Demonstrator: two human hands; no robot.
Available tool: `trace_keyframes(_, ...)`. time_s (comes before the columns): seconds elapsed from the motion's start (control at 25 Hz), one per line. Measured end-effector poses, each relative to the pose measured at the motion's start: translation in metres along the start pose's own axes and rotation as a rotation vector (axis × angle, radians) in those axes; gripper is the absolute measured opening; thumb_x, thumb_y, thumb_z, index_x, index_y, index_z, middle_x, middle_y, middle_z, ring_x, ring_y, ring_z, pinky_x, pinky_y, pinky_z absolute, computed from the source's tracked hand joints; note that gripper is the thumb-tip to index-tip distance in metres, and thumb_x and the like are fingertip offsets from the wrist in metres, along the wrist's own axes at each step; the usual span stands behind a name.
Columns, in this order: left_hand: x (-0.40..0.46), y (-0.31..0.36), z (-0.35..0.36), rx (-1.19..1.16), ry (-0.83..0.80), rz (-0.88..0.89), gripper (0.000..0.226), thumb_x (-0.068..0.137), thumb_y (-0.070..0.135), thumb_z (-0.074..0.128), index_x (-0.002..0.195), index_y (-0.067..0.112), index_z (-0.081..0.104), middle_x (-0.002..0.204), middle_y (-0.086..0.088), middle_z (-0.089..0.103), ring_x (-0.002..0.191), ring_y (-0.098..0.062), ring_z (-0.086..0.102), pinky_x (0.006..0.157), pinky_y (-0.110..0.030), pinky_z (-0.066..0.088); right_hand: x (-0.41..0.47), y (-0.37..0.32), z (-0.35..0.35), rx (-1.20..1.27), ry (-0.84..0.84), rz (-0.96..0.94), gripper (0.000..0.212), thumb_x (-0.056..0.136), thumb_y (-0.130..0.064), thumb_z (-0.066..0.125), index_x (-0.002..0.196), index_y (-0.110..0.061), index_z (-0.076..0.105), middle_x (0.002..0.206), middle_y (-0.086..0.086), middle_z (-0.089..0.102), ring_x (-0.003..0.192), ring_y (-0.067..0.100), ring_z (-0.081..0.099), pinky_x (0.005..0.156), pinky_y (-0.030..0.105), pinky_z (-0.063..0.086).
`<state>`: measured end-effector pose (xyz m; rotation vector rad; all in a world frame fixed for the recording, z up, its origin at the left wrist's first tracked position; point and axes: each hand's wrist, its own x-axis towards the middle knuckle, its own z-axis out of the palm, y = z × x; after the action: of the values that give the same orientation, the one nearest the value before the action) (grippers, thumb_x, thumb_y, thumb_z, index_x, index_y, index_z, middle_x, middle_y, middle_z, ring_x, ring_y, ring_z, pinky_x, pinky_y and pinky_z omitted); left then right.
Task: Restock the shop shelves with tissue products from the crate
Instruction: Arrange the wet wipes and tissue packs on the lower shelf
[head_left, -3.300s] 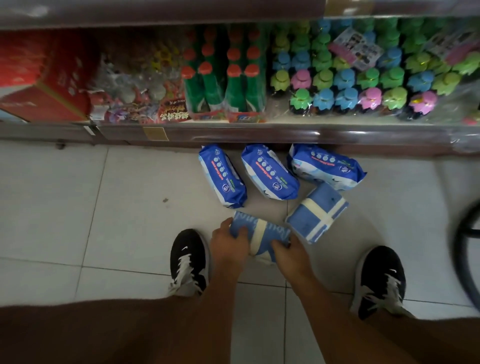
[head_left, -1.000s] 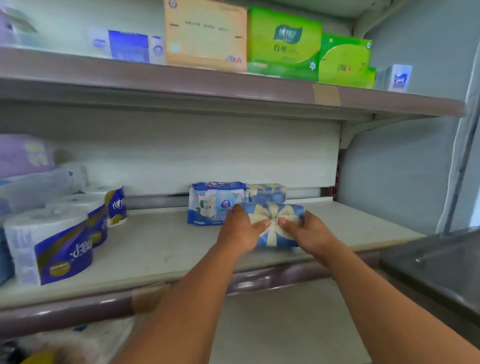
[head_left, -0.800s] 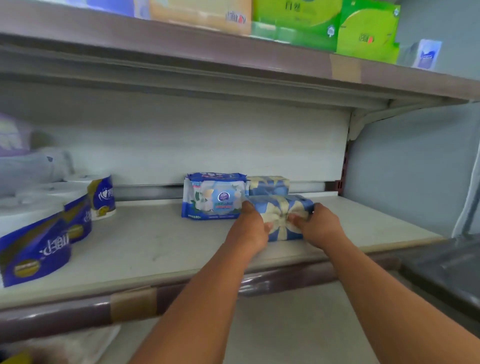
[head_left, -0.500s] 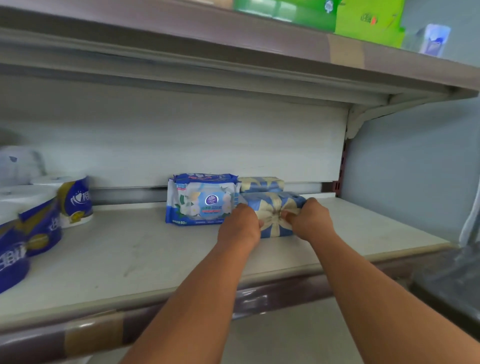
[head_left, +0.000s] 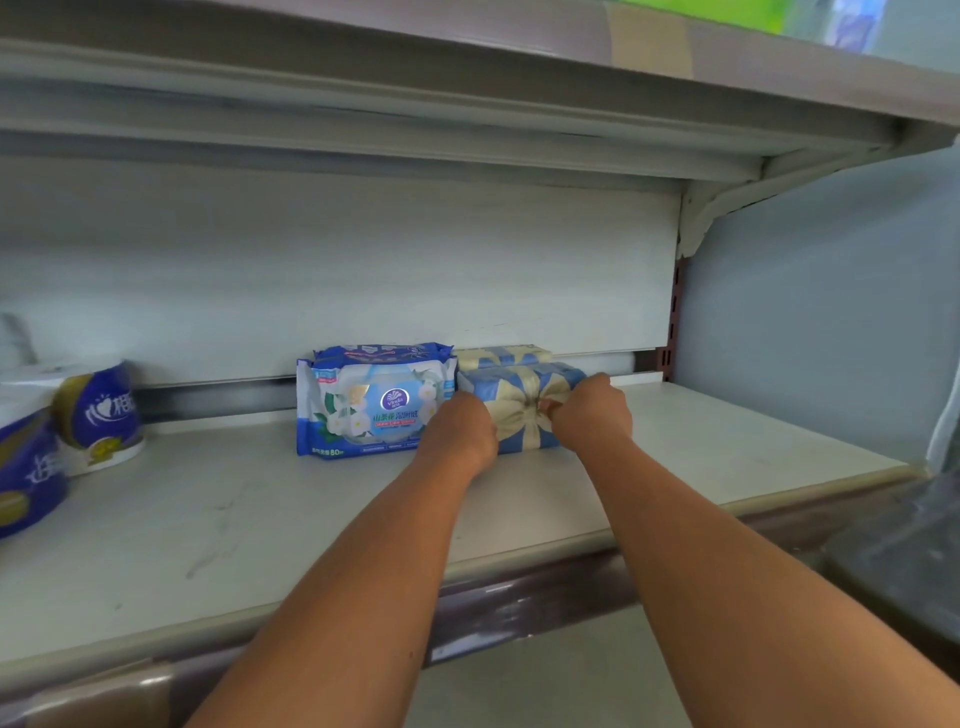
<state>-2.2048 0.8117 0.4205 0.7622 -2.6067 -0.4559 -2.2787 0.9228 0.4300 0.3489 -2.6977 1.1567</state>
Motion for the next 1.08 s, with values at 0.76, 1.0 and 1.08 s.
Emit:
trace_keyframes(0.76,0.015,0.007,0.006,-0.076,-0.012,-0.055,0.068,0.096,0.013,0.052,0.147,-0.008,0.011,0.143,-0.019,0.043,0.127,-0.031,0.048,0.094,-0.032,0.042,0.009,-0.002,0.015,0.105,-0.113,0.008,0.061,0.092,-0.008,0.055,0.140,0.003,0.019,0.145,0.020,0.036,0.133,0.032,0.040,0.103,0.033,0.037)
trace_keyframes(1.0,0.011,0.010,0.006,-0.085,-0.054,-0.041,0.068,0.098,0.011,0.046,0.147,-0.009,0.004,0.147,-0.021,0.038,0.131,-0.034,0.044,0.097,-0.035,0.038,0.011,0.000,0.017,0.111,-0.086,0.004,0.060,0.090,-0.006,0.054,0.138,0.004,0.020,0.141,0.021,0.039,0.130,0.033,0.043,0.101,0.034,0.039)
trace_keyframes(1.08,0.012,0.011,0.008,-0.088,-0.059,-0.045,0.069,0.098,0.010,0.046,0.148,-0.008,0.001,0.147,-0.021,0.037,0.131,-0.034,0.043,0.097,-0.035,0.038,0.011,0.001,0.017,0.100,-0.104,0.003,0.063,0.090,-0.006,0.054,0.140,0.003,0.017,0.143,0.021,0.037,0.131,0.033,0.042,0.101,0.034,0.038)
